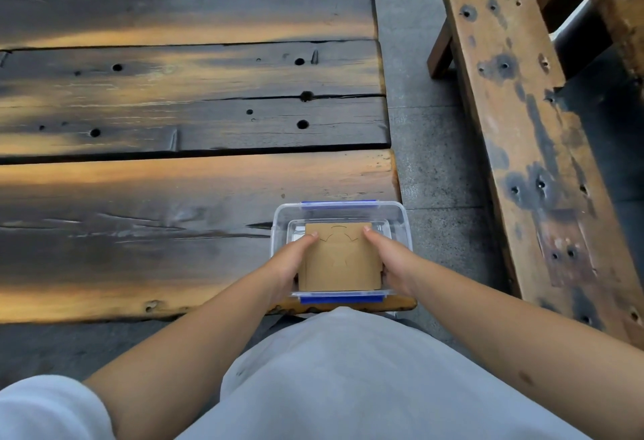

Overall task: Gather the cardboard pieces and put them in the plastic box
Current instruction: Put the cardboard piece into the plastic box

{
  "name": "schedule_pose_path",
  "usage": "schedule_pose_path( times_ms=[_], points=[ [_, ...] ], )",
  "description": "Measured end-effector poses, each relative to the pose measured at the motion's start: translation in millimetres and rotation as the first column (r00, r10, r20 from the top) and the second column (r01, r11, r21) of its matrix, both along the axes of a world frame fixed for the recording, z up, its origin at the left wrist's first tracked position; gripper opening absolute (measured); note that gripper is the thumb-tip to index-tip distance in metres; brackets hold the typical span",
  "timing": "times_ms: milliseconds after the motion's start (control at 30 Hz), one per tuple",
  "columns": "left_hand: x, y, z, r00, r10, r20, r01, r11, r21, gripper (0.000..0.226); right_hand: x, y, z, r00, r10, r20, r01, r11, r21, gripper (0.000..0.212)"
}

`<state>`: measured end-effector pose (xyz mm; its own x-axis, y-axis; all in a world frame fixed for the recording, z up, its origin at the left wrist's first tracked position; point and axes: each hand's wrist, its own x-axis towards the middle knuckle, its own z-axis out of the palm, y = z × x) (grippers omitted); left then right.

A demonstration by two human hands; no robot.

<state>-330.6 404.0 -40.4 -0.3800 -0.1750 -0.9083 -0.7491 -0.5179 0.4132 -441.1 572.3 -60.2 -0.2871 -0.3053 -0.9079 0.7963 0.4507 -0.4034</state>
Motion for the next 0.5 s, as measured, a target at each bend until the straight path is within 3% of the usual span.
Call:
schedule_pose_path(
  times_ms=[100, 267, 433, 500],
  points=[
    [-0.4, -0.4, 0.7, 1.0, -0.008, -0.003, 0.009, 1.0, 0.02, 0.031, 0.7, 1.0, -2.2, 1.0, -0.004, -0.015, 0.005, 1.0, 0.005, 0.05],
    [-2.9, 1.2, 3.3, 1.0, 0.008, -0.014, -0.008, 0.999, 0.045, 0.033, 2.1, -1.3, -0.7, 0.998, -0.018, -0.057, 0.02, 0.999, 0.035, 0.039],
    [-7.4, 14.4, 2.8, 0.999, -0.034, -0.007, 0.035, 0.998, 0.049, 0.038, 0.6, -3.2, 4.9, 0.992, -0.032, -0.118, 0.046, 0.992, 0.115, 0.078],
    [-9.3, 17.1, 2.3, 0.998, -0.061, -0.003, 0.061, 0.998, 0.008, 0.032, -0.1, -2.5, 6.1, 0.992, -0.033, -0.12, 0.047, 0.992, 0.114, 0.081]
  ],
)
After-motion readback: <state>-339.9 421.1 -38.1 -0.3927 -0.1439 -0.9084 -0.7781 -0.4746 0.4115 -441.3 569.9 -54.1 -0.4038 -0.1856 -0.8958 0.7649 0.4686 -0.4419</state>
